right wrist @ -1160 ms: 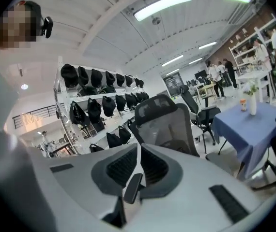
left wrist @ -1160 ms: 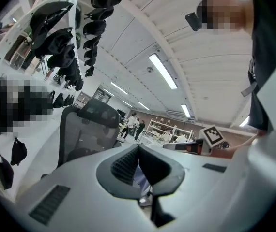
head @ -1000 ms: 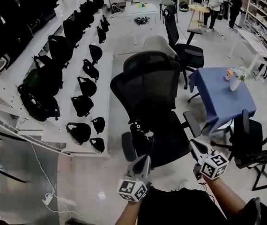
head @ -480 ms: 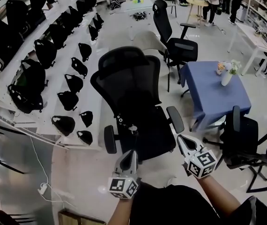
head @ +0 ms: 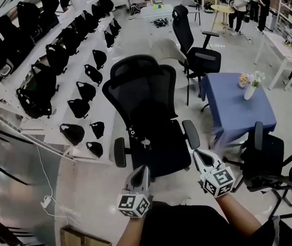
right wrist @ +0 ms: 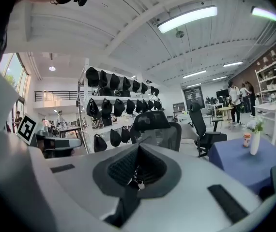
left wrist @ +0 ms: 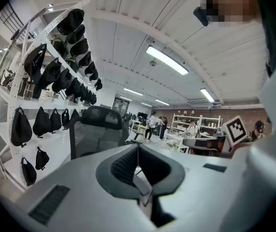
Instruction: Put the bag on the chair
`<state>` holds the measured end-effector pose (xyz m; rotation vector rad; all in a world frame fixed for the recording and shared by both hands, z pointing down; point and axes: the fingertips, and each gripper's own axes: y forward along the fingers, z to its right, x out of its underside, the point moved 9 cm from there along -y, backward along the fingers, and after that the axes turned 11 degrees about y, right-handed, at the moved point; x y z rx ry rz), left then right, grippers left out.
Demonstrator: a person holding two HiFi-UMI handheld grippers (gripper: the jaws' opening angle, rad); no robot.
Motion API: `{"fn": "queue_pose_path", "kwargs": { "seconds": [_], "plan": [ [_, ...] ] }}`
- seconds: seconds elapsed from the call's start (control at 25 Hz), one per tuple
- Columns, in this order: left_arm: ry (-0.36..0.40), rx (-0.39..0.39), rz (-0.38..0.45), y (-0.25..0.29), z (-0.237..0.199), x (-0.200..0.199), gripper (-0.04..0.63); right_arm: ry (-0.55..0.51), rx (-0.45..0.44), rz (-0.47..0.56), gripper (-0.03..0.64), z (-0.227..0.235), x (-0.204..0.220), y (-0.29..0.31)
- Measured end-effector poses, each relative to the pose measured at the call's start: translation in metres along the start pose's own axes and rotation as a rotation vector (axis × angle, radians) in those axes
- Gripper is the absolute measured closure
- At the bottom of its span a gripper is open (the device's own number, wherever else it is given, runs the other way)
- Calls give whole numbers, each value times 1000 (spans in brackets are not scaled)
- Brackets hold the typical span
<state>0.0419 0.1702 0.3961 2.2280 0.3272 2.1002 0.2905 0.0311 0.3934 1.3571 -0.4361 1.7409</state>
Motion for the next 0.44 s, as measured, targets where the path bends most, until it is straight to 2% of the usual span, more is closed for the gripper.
{"fn": "queue_pose_path", "kwargs": {
  "seconds": [0.2,0.44],
  "plan": [
    [-16,-7,-22,2,3,6,584,20,-14,11,617,-2,4,-2],
    [-58,0,-1,8,-8,6,584,4,-4,9,617,-8,7,9]
  ]
}}
